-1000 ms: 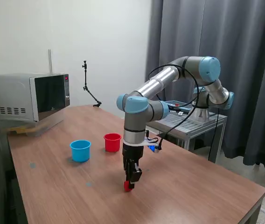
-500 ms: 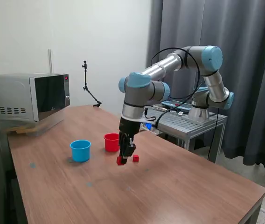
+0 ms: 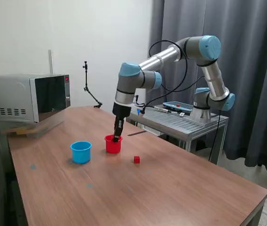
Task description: Place red objects in the red bin, and blue objects in the blue bin.
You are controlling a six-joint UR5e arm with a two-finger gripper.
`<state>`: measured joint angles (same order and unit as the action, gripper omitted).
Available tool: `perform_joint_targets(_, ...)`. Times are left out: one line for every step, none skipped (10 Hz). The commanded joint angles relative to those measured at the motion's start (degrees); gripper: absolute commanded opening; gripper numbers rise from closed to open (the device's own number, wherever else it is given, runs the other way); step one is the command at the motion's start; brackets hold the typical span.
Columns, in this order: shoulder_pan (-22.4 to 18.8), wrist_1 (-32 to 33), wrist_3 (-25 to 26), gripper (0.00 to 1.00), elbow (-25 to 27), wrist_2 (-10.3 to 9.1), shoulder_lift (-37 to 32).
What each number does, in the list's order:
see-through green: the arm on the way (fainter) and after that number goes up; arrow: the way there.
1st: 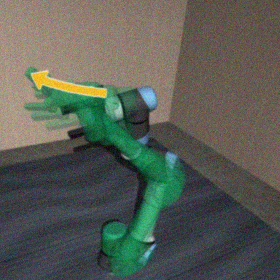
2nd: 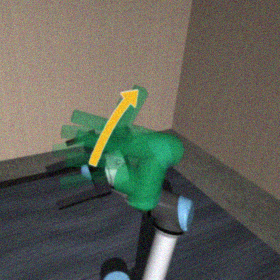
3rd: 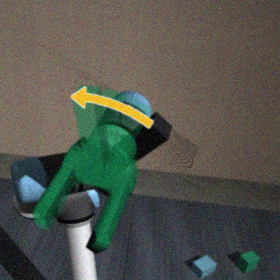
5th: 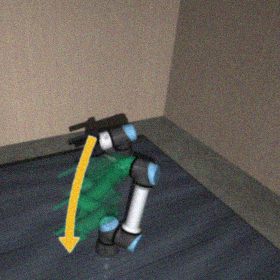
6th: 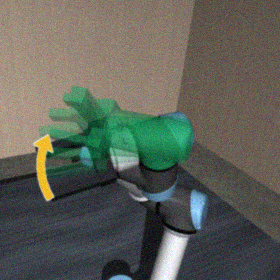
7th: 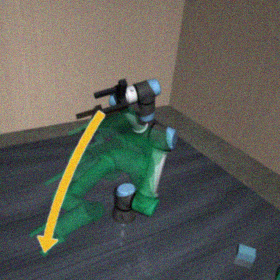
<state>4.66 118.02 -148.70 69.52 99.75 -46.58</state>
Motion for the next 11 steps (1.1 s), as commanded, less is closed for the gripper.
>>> perform_joint_targets(4.0,0.0,1.3,0.00,4.6,2.19,-2.5)
perform_joint_targets(5.1,-0.1,1.4,0.00,5.7,2.29,-3.1)
perform_joint_targets(6.0,-0.1,2.4,0.00,6.8,2.38,-3.5)
perform_joint_targets(7.0,-0.1,2.5,0.00,7.9,2.38,-3.8)
perform_joint_targets(7.1,-0.1,2.5,0.00,9.0,2.47,-3.9)
perform_joint_targets(7.2,-0.1,2.6,0.00,10.2,2.38,-4.3)
perform_joint_targets(7.6,-0.2,3.4,0.00,10.7,2.38,-4.7)
perform_joint_targets(7.8,-0.2,3.7,0.00,11.1,2.38,-4.9)
perform_joint_targets(7.8,-0.2,3.7,0.00,11.5,2.38,-4.9)
perform_joint_targets(8.0,-0.2,3.7,0.00,11.7,2.38,-4.9)
perform_joint_targets(8.3,-0.2,3.8,1.00,11.8,2.47,-5.0)
